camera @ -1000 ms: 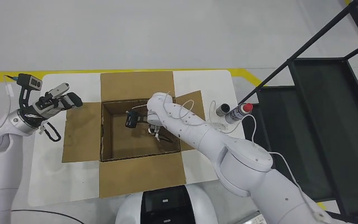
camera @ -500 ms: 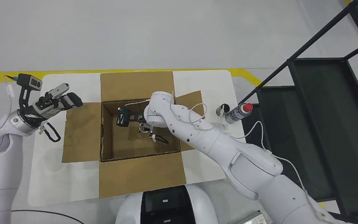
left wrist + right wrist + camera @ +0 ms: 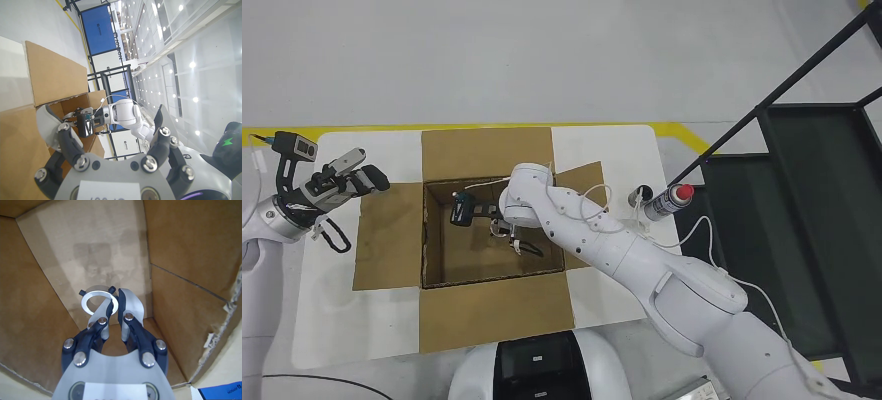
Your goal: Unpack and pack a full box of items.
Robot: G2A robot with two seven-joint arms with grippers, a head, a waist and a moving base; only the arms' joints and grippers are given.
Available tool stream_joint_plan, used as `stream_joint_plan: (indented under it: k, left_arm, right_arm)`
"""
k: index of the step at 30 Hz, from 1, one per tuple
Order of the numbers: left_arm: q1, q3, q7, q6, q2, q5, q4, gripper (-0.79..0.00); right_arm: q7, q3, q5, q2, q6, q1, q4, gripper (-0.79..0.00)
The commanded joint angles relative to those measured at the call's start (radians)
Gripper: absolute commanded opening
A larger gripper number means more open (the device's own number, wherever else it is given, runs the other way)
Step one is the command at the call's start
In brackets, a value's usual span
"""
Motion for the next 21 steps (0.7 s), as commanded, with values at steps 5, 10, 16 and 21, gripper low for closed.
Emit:
stream_joint_plan:
  k: [5,10,16,21]
  left_arm:
    - [0.000,0.000,0.000,0.000,0.000,0.000,0.000,0.000]
    - [0.000,0.000,0.000,0.000,0.000,0.000,0.000,0.000]
    - [0.000,0.000,0.000,0.000,0.000,0.000,0.000,0.000]
    - [0.000,0.000,0.000,0.000,0.000,0.000,0.000,0.000]
  right_arm:
    - [0.000,0.000,0.000,0.000,0.000,0.000,0.000,-0.785]
    - [0.000,0.000,0.000,0.000,0.000,0.000,0.000,-0.785]
    - [0.000,0.008,-0.020,0.007,0.016,-0.011,-0.021,-0.785]
    - [0.087,0.115,-0.008,0.060,0.024,-0.084,-0.218,-0.785]
